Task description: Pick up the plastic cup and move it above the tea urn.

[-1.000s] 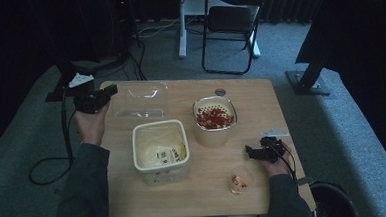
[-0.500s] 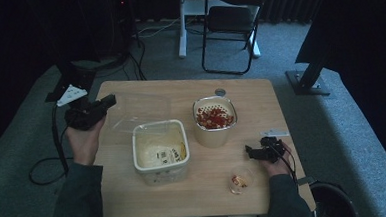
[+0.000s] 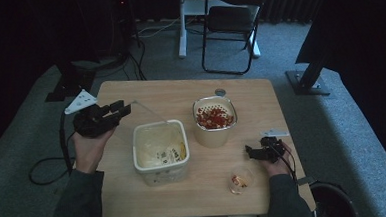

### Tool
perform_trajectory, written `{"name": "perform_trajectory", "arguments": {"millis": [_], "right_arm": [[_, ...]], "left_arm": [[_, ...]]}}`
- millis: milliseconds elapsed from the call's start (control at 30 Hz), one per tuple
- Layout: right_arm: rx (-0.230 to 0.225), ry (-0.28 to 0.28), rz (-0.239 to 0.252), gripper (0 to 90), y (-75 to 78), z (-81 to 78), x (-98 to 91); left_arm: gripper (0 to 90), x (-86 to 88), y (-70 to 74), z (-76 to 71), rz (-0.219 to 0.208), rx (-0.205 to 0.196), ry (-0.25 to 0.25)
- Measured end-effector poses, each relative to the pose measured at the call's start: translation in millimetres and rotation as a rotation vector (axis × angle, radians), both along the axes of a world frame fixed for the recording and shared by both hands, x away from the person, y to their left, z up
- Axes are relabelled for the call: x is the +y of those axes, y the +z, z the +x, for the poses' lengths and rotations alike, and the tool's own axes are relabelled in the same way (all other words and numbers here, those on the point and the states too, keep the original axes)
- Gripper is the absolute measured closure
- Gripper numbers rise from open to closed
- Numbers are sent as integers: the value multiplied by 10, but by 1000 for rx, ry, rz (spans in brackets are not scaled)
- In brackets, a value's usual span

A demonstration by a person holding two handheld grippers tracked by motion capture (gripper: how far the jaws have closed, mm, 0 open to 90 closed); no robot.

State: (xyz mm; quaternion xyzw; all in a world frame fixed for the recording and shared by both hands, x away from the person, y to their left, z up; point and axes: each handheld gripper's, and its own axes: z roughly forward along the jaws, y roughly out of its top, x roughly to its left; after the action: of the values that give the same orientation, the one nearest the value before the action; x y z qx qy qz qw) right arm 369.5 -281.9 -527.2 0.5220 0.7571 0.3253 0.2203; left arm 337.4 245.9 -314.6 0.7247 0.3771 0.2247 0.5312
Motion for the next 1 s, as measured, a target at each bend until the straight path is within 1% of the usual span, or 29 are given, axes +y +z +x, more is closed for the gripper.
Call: {"name": "perform_trajectory", "arguments": {"millis": [67, 100, 133, 167, 267, 300, 433, 533, 600, 633, 700, 733, 800, 1000], "right_arm": [[0, -1, 0, 128, 0, 0, 1], [-1, 0, 1, 128, 0, 0, 1], [0, -1, 1, 128, -1, 0, 1], [0, -1, 1, 128, 0, 0, 1], [0, -1, 1, 128, -1, 0, 1], [0, -1, 1, 128, 0, 0, 1], [1, -1, 0, 128, 1, 0, 0], [-1, 0, 0, 128, -1, 1, 0], [-1, -2, 1, 128, -1, 0, 2], [0, -1, 0, 128, 0, 0, 2], [0, -2, 2, 134, 0, -3, 4], [0, -2, 2, 134, 0, -3, 4], [-2, 0, 1, 140, 1, -9, 4], [-5, 0, 2, 146, 0, -12, 4]], "left_arm": [[592, 5, 6, -1, -21, 2, -10], [562, 11, 10, -3, -38, 1, -36], [532, 13, 13, -7, -43, -1, -47], [523, 11, 17, -16, -36, -11, -42], [498, 9, 18, -16, -32, -11, -37], [488, 23, 0, 3, -36, -4, -20], [480, 47, -46, 42, -46, 5, -5], [478, 56, -86, 68, -28, 3, 14], [475, 62, -119, 87, -28, 9, 23], [474, 67, -141, 99, -21, 9, 28], [474, 81, -202, 128, -15, 16, 48], [474, 81, -202, 128, -15, 16, 48], [474, 117, -294, 186, -11, 31, 73], [475, 190, -445, 275, -6, 50, 117]]}}
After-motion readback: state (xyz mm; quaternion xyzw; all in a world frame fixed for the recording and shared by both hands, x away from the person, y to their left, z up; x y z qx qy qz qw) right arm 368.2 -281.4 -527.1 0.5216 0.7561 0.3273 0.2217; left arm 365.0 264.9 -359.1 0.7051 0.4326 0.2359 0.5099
